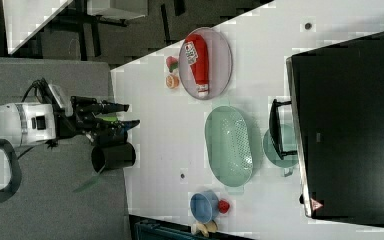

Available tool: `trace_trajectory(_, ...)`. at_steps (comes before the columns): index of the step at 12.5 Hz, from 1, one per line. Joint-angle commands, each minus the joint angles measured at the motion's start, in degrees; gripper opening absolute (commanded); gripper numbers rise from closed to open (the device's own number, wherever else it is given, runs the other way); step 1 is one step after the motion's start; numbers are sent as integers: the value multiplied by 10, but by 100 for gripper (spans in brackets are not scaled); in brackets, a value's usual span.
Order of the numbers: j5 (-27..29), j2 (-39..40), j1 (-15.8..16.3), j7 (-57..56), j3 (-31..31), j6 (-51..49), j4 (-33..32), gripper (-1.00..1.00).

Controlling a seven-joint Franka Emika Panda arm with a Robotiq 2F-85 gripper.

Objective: Drag strainer right to left.

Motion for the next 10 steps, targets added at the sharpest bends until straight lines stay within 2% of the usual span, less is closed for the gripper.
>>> trace_trajectory(1,-14,-219,-23,14,-20,-131,-74,59)
trace_trajectory(3,-14,-218,-22,14,-19,-131,-81,100)
trace_trajectory(7,-13,-214,-22,16,-15,-115,-151,100)
trace_trajectory(10,-13,-201,-22,20,-12,-17,-231,100)
